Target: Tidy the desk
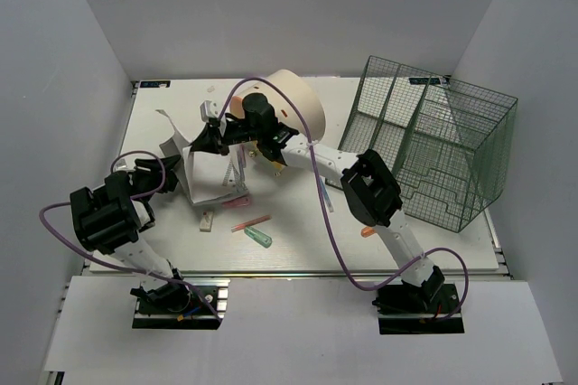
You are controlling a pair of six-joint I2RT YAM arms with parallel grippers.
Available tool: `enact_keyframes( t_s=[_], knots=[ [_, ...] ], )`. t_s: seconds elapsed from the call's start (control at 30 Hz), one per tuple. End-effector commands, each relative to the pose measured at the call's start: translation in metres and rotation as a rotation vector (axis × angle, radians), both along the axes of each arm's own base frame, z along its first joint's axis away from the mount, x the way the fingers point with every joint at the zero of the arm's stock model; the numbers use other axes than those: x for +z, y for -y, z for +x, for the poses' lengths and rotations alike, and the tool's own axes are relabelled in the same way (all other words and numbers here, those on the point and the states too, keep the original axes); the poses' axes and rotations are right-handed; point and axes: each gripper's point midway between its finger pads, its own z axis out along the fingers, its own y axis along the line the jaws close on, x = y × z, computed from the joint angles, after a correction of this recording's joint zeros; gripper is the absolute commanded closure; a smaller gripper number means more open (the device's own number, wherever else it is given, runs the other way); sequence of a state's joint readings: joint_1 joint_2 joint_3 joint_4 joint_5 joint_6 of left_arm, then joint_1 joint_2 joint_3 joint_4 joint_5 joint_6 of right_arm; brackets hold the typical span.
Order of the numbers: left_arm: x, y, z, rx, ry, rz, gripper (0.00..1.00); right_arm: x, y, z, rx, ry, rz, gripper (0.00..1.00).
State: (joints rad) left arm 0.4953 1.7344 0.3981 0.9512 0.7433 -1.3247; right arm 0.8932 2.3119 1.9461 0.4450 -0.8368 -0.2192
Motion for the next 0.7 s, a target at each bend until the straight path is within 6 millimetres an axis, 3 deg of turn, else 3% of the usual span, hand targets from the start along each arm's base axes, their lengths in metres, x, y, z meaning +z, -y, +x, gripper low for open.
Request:
enact_keyframes(
  t_s=[0.0, 0.13, 0.3, 0.47, 0.53, 0.67],
  knots=[
    [0.02, 0.005, 0.003, -0.045, 0.085, 0.013, 0.43, 0.018, 0.008, -0.004, 0.017, 0.05, 0.029, 0.9],
    [0.019, 0.007, 0.003, -0.056, 0.098, 0.003, 0.54, 0.01, 0.01, -0.002, 0.011, 0.061, 0.008, 0.8],
    [0.015, 0.009, 0.001, -0.058, 0.089, -0.008, 0.59, -0.001, 0.012, 0.0, 0.003, 0.064, -0.022, 0.69],
    [0.013, 0.01, 0.001, -0.072, 0.088, 0.008, 0.66, -0.005, 0.015, 0.001, -0.009, 0.062, -0.038, 0.64],
    [0.011, 0.009, 0.003, -0.087, 0.073, 0.022, 0.74, -0.005, 0.018, 0.003, -0.015, 0.059, -0.044, 0.62],
    [0.004, 0.004, 0.008, -0.135, 0.034, 0.154, 0.8, -0.004, 0.022, 0.006, -0.022, 0.048, -0.057, 0.6]
  ],
)
